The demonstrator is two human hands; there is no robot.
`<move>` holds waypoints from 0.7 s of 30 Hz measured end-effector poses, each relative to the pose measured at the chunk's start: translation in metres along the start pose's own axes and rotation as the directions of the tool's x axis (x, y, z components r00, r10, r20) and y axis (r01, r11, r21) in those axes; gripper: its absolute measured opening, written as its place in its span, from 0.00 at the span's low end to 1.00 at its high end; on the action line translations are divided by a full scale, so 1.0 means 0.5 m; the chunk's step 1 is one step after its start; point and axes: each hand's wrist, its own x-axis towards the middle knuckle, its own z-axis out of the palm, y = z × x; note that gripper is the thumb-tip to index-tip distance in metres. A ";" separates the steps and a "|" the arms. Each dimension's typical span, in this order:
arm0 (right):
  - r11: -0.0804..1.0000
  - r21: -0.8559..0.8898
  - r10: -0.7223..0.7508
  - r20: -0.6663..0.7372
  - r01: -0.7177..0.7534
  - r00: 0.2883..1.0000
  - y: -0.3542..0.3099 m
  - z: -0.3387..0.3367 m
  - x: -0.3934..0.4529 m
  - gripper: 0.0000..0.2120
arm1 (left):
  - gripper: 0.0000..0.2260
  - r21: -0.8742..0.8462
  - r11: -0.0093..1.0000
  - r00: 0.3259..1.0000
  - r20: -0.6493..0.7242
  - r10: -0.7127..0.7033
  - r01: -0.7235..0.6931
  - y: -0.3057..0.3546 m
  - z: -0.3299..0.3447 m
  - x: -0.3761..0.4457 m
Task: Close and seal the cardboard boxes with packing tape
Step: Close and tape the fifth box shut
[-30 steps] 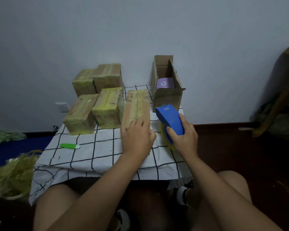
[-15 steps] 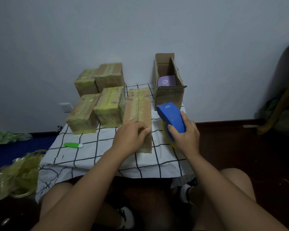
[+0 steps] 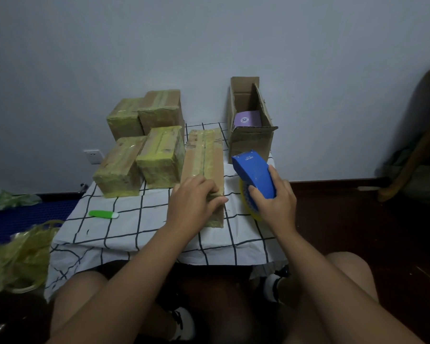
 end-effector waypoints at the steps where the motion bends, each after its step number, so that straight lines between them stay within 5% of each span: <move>1: 1.000 -0.001 0.004 0.000 -0.004 1.000 0.000 -0.001 0.000 0.35 | 0.12 0.039 0.998 0.998 -0.042 0.046 -0.045 -0.003 0.009 -0.004; 7: 1.000 -0.007 0.009 0.003 -0.009 1.000 -0.001 -0.003 -0.003 0.35 | 0.12 0.130 0.984 0.978 -0.158 0.138 -0.118 -0.015 0.038 -0.020; 21: 1.000 -0.019 0.016 -0.013 -0.016 1.000 -0.004 -0.001 -0.004 0.35 | 0.16 0.098 0.992 0.979 -0.197 -0.053 0.074 0.032 0.040 -0.013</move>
